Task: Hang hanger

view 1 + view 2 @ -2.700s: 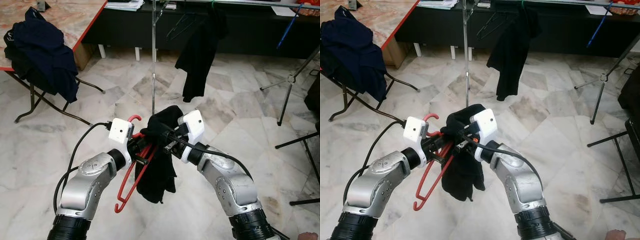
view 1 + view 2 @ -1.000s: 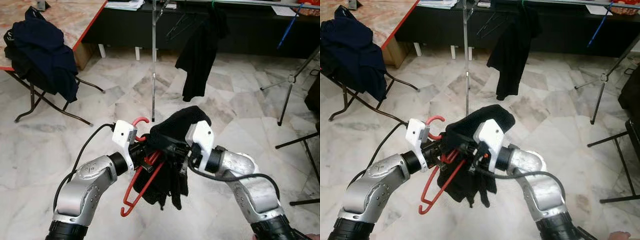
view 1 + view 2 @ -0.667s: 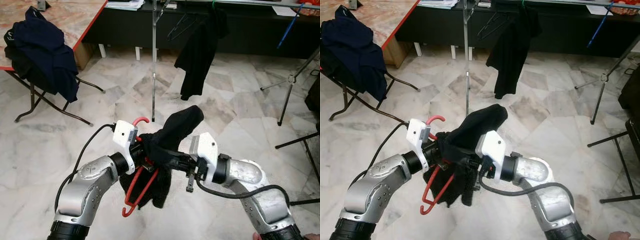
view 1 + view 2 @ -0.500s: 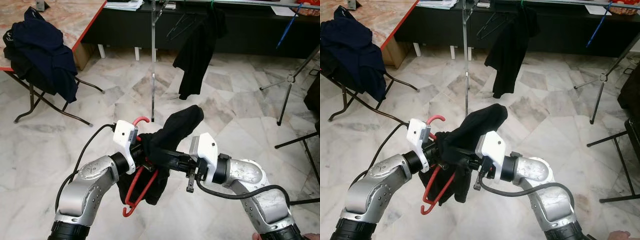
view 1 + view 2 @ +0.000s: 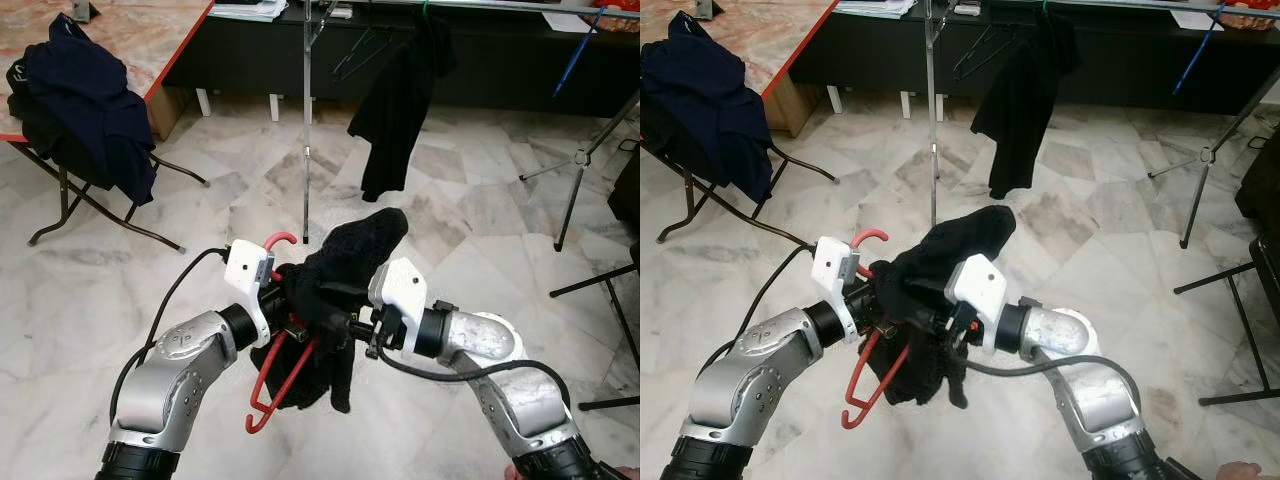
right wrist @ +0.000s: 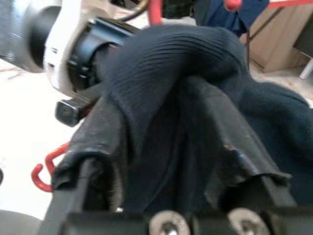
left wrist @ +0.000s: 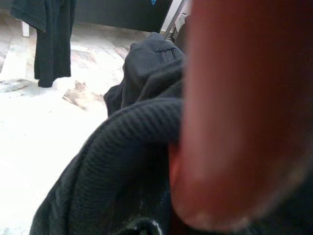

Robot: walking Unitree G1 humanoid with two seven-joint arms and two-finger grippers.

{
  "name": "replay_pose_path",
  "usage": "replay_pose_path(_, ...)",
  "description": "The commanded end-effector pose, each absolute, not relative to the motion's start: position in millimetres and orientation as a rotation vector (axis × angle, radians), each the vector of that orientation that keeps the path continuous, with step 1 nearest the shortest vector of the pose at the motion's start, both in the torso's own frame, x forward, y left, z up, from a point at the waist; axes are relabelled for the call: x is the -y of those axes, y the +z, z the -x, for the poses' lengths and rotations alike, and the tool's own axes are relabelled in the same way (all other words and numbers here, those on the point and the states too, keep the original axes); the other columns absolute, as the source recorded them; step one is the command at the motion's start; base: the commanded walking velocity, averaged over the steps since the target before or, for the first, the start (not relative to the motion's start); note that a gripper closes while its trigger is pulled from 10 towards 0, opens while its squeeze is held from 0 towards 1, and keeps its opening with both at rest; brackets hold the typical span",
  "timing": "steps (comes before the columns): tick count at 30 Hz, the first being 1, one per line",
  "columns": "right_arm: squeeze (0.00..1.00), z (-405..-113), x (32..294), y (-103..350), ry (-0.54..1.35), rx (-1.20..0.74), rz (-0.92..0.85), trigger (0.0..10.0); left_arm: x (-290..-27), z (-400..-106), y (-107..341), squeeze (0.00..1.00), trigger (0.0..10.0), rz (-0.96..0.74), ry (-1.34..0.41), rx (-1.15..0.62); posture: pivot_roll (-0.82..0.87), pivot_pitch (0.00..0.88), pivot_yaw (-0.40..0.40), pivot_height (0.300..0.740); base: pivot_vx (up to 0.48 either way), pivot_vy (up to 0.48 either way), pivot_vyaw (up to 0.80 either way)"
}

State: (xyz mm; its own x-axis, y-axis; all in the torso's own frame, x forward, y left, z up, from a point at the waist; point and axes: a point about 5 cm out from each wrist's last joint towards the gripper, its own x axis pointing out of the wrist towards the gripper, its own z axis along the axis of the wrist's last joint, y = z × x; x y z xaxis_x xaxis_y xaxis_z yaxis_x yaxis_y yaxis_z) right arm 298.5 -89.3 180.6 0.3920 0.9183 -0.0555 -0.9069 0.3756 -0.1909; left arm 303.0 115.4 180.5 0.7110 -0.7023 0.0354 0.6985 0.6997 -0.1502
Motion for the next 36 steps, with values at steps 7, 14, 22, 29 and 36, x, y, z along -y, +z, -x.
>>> replay_pose_path(7,1.0,-298.5,89.3,182.5,1.171,0.078,0.211,10.0,-113.2,-301.2,190.0,0.0,10.0,0.165,-0.798,0.036,-0.01,0.199,-0.035,0.74,0.0,0.0,0.0)
replay_pose_path(14,1.0,-292.8,89.8,184.5,1.219,0.083,0.237,10.0,-114.9,-301.2,189.5,0.0,10.0,0.167,-0.792,0.037,-0.01,0.199,-0.035,0.74,0.0,0.0,0.0)
replay_pose_path(22,1.0,-281.2,96.6,179.0,1.253,0.033,0.305,10.0,-117.2,-302.8,188.4,0.0,10.0,0.17,-0.766,0.039,-0.02,0.202,-0.042,0.74,0.0,0.0,0.0)
replay_pose_path(29,1.0,-272.8,100.8,173.4,1.262,-0.004,0.325,10.0,-117.1,-303.1,188.0,0.0,10.0,0.174,-0.764,0.039,-0.02,0.204,-0.044,0.74,0.0,0.0,0.0)
replay_pose_path(36,1.0,-274.1,129.1,189.9,1.18,0.004,0.423,10.0,-121.7,-301.3,183.1,0.0,10.0,0.147,-0.769,0.019,-0.03,0.204,-0.046,0.74,0.0,0.0,0.0)
